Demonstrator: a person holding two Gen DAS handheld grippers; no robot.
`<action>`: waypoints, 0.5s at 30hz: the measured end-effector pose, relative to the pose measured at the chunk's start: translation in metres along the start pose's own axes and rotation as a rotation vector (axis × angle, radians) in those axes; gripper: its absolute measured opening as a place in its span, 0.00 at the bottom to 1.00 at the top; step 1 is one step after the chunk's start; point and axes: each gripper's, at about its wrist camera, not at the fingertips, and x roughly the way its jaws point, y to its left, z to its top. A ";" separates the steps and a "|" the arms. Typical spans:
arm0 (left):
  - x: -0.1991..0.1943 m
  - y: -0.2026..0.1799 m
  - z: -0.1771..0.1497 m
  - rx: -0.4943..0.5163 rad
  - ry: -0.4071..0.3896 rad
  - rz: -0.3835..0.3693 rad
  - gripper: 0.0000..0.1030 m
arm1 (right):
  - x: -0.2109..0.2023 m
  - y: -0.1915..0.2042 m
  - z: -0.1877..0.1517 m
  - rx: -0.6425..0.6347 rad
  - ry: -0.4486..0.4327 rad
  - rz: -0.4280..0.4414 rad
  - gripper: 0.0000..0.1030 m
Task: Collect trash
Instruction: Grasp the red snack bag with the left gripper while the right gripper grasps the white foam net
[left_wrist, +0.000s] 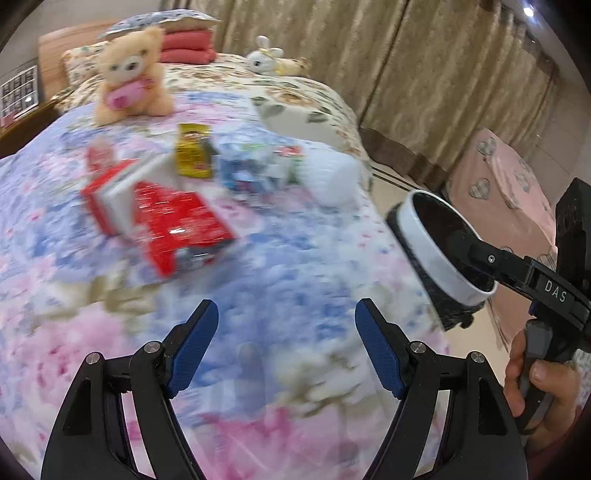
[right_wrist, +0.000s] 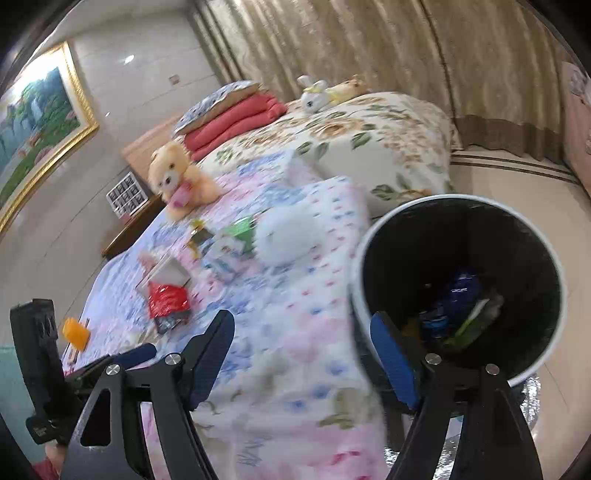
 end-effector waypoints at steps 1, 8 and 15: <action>-0.004 0.007 -0.003 -0.010 -0.005 0.014 0.76 | 0.004 0.005 -0.001 -0.007 0.009 0.006 0.76; -0.013 0.058 -0.015 -0.113 -0.009 0.061 0.77 | 0.026 0.036 -0.007 -0.065 0.040 0.025 0.77; -0.014 0.074 -0.011 -0.138 -0.010 0.076 0.77 | 0.044 0.052 0.001 -0.120 0.045 0.017 0.77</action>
